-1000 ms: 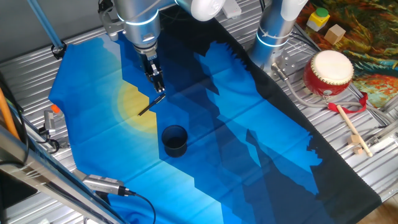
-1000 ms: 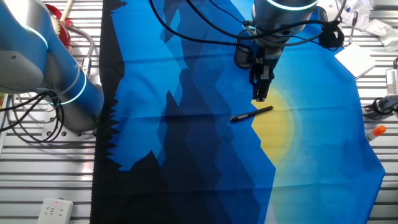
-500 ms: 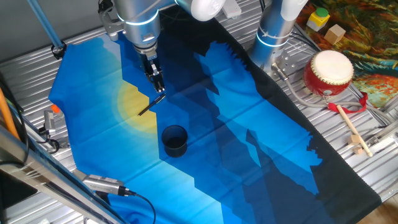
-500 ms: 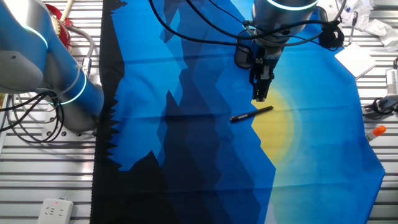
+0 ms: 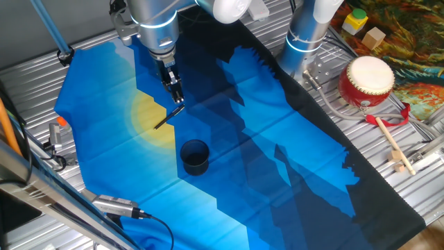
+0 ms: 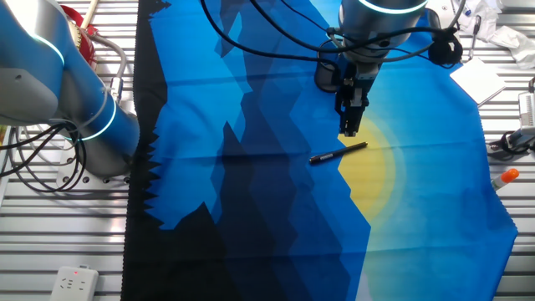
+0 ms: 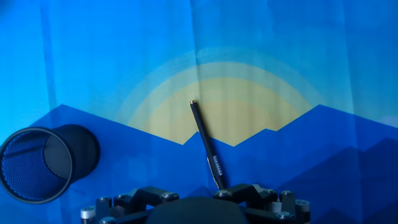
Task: Put the pen into the pen holder
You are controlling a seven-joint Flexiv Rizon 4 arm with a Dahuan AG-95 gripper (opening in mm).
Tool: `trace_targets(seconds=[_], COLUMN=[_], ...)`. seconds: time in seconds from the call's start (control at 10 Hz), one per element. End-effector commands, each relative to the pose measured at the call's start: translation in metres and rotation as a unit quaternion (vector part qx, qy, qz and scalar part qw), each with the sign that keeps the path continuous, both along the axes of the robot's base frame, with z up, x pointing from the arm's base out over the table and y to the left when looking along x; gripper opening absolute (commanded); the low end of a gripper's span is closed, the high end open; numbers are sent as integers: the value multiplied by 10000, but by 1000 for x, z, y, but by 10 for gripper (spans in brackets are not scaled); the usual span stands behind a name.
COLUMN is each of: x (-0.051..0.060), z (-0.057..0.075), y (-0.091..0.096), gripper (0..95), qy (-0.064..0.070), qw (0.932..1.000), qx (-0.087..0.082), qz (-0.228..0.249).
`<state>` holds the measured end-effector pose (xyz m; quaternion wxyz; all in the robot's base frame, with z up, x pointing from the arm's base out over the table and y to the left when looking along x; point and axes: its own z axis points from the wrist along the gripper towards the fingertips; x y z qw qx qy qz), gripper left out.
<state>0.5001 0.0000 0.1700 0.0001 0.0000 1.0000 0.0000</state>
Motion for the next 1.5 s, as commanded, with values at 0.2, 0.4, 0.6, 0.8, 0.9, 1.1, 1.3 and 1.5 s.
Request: trace_targets(seconds=[0.2,0.4,0.6,0.8,0.9,1.1,1.3,1.5], x=[0,0,0,0,0,0,0,0], z=[0,0,0,1,1,1,1,1], y=[0,0,0,0,0,0,0,0], gripper=[0,0,0,0,0,0,0,0], qy=[101,100,101,99,98,97,209,299], qw=[9990,9990,9990,9990,9990,9990,9988,9985], qx=[-407,-412,-416,-418,-421,-423,-428,-433], qz=[167,151,139,122,112,85,69,154])
